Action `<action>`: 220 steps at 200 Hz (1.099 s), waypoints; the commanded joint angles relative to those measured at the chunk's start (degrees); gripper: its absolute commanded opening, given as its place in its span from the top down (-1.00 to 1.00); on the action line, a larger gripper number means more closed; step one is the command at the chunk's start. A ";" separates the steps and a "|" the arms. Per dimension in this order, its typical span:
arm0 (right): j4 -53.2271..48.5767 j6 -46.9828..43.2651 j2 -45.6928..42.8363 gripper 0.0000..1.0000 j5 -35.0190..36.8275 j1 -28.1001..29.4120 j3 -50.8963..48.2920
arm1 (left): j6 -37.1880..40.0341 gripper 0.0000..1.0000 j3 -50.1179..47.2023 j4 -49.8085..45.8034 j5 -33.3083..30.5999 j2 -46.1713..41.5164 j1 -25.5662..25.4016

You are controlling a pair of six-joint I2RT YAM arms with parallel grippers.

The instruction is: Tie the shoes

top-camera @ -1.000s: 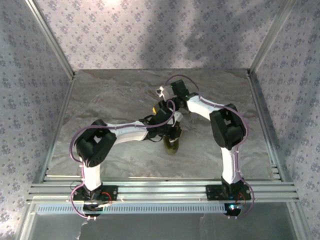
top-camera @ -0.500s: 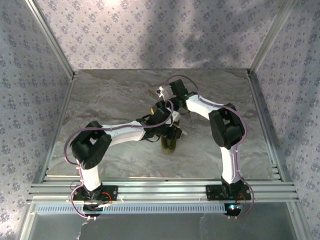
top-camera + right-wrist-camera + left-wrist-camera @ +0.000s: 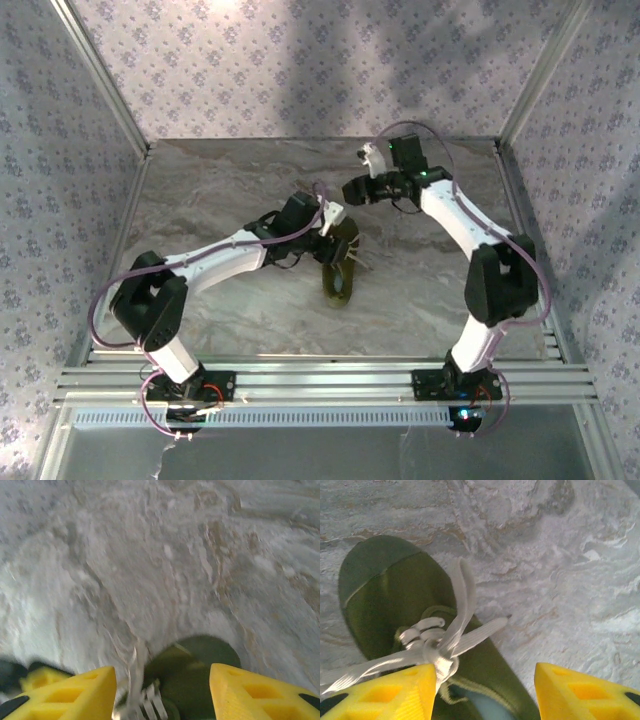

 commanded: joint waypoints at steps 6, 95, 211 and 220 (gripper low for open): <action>-4.33 -19.36 -3.79 -0.10 3.87 0.67 -8.05 | 12.31 -0.12 -1.05 -4.52 3.91 -5.36 4.43; 11.38 -44.10 -5.85 -0.31 17.95 6.78 -24.57 | 19.26 -0.15 -10.51 1.99 14.69 -11.07 16.06; 15.57 -53.95 1.37 -0.28 23.64 8.08 -22.66 | 30.19 -0.22 -8.27 3.11 20.38 -6.11 21.57; 15.76 -54.46 1.88 -0.28 23.59 8.35 -22.39 | 32.69 -0.24 -8.79 3.97 20.85 -6.05 21.57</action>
